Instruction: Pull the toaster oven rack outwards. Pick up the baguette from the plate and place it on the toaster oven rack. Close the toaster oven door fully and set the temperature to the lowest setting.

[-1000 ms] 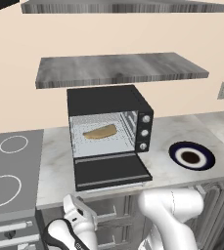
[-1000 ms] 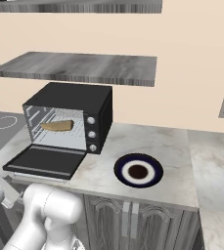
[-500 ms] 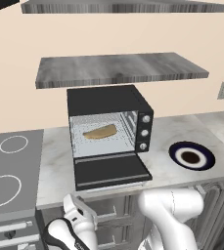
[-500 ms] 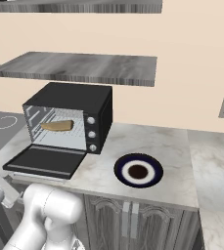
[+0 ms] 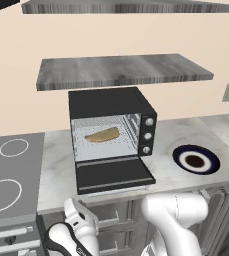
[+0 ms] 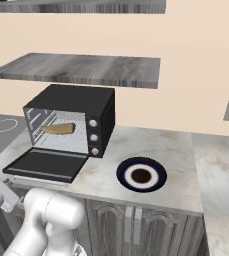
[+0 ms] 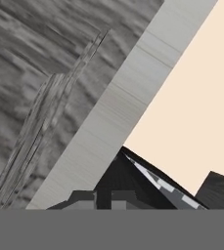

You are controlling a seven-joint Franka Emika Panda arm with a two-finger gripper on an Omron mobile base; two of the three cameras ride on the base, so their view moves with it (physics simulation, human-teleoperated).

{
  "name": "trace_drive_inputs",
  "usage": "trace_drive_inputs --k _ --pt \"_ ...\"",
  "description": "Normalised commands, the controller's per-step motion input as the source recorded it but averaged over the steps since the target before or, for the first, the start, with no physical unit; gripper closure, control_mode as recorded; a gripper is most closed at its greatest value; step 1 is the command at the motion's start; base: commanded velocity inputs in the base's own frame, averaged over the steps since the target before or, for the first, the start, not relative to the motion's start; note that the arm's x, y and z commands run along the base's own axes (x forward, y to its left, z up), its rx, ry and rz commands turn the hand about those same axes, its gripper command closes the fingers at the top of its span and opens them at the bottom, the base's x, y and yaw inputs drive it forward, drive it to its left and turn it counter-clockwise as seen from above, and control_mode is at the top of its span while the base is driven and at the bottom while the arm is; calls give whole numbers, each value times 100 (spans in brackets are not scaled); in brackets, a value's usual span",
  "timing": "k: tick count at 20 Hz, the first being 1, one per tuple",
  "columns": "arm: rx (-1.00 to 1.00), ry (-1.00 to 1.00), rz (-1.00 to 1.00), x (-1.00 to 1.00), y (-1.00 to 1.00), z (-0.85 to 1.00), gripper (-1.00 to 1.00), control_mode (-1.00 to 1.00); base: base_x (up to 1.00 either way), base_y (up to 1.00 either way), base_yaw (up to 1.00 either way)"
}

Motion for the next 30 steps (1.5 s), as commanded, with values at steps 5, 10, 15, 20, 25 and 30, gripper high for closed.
trace_drive_inputs --k 5,10,15,20,25,30 --pt "-69 0 -24 51 38 100 100 -100 0 0 0" --pt "-73 0 -25 76 25 100 100 -100 0 0 0" --pt "-71 -5 -24 87 20 100 100 -100 0 0 0" --pt "-70 -9 -21 94 19 100 100 -100 0 0 0" --pt "-66 -6 -20 85 21 100 100 -100 0 0 0" --pt "-59 -2 -18 73 14 100 100 -100 0 0 0"
